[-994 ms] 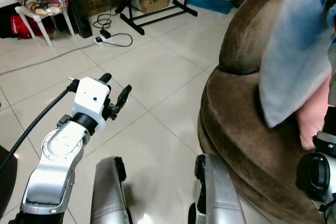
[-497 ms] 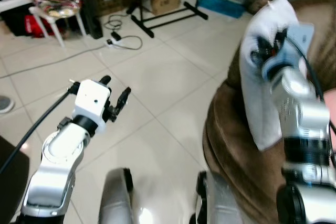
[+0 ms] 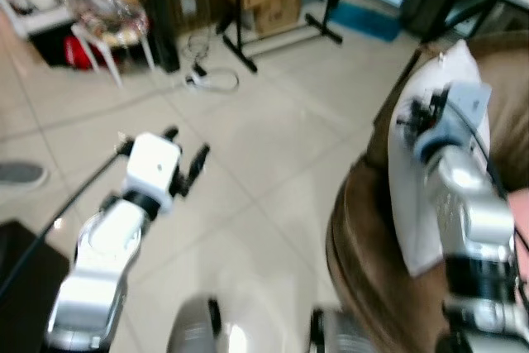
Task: Move the pillow to the sofa from floor
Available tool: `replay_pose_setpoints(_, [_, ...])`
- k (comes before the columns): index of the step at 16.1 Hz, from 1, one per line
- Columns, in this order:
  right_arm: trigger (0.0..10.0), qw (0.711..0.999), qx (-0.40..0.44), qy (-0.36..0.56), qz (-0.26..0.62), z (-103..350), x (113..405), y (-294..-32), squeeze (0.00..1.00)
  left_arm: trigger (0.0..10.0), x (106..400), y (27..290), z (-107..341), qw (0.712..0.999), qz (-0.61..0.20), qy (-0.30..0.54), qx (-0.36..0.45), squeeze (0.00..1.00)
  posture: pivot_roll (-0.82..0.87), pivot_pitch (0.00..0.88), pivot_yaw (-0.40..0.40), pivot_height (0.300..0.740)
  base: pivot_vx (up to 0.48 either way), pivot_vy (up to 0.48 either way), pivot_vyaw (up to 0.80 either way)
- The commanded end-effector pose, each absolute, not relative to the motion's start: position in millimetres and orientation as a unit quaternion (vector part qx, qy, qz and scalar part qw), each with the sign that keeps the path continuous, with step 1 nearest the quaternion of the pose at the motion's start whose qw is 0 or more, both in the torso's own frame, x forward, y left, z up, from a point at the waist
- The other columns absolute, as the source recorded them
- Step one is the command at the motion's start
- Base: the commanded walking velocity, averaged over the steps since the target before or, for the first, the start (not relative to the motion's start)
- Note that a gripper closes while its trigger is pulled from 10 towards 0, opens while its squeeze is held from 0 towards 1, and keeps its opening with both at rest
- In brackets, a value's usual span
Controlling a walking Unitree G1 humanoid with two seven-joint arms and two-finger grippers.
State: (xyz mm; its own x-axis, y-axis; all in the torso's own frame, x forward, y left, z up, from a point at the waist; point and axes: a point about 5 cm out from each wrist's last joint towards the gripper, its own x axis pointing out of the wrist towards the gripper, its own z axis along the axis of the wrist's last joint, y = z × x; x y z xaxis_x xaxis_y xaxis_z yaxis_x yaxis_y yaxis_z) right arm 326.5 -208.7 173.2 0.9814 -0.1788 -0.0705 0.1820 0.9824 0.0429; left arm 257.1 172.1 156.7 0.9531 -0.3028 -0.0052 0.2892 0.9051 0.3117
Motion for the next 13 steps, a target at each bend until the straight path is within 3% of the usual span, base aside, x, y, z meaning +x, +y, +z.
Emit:
replay_pose_setpoints(1, [10.0, 0.996, 0.018, 0.013, -0.089, 182, 324, -208, 0.00, 10.0, 256, 171, 151, 0.975, -0.151, -0.012, 0.161, 0.00, -0.08, 0.000, -0.027, 0.711, 0.000, 0.000, 0.00])
replay_pose_setpoints(4, [10.0, 0.996, 0.023, 0.010, -0.086, 182, 320, -203, 0.00, 10.0, 256, 167, 150, 0.974, -0.155, -0.012, 0.164, 0.00, -0.09, 0.000, -0.019, 0.740, 0.000, 0.000, 0.00])
replay_pose_setpoints(9, [10.0, 0.996, 0.034, -0.020, -0.086, 196, 319, -204, 0.00, 10.0, 257, 167, 150, 0.973, -0.157, -0.013, 0.167, 0.00, -0.09, 0.000, -0.013, 0.740, 0.000, 0.000, 0.00])
replay_pose_setpoints(13, [10.0, 0.991, 0.101, -0.088, -0.017, 224, 316, -178, 0.00, 10.0, 259, 172, 156, 0.980, -0.137, -0.021, 0.142, 0.00, -0.09, 0.000, -0.006, 0.740, 0.000, 0.000, 0.00])
